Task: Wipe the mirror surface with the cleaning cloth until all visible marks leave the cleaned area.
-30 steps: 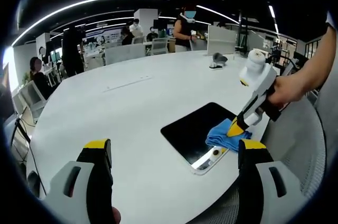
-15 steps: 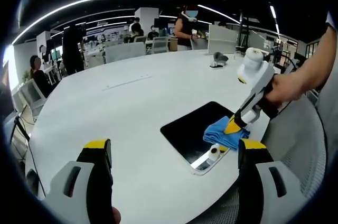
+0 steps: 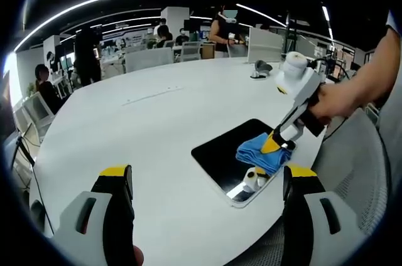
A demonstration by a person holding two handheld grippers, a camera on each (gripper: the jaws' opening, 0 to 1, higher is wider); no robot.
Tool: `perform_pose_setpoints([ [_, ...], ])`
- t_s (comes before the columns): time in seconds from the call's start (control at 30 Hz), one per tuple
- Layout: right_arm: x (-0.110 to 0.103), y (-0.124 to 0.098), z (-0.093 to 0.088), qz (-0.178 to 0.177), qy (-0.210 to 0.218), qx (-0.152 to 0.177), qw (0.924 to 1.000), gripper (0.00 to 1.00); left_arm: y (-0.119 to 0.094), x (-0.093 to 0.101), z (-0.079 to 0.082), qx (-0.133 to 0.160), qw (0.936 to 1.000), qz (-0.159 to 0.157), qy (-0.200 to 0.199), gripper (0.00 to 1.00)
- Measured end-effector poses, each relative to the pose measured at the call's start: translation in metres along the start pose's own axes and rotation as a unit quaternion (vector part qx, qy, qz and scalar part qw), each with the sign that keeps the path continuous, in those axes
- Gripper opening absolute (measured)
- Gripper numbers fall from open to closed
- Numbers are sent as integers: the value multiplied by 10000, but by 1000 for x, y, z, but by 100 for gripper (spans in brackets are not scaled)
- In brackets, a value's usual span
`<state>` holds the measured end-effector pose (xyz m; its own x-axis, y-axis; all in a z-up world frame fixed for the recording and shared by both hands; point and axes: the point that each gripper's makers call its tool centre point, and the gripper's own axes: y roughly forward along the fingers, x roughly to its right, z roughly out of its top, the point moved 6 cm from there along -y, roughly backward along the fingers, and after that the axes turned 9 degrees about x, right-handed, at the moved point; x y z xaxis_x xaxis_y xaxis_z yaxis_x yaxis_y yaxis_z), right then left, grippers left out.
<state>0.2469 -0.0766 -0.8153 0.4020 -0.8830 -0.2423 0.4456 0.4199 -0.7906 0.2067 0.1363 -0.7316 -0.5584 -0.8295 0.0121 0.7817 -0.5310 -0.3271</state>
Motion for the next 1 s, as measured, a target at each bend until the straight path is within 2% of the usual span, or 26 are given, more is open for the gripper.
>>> perform_pose_setpoints([
  [0.5, 11, 13, 20, -57, -27, 10, 10000, 0, -1, -2, -8, -112, 9999, -25, -100, 99],
  [0.73, 20, 19, 33, -65, 79, 38, 9999, 0, -4, -4, -7, 7, 9992, 15, -395, 99],
  [1.0, 28, 28, 49, -51, 177, 48, 9998, 0, -9, -5, -11, -18, 9991, 70, -428, 99],
])
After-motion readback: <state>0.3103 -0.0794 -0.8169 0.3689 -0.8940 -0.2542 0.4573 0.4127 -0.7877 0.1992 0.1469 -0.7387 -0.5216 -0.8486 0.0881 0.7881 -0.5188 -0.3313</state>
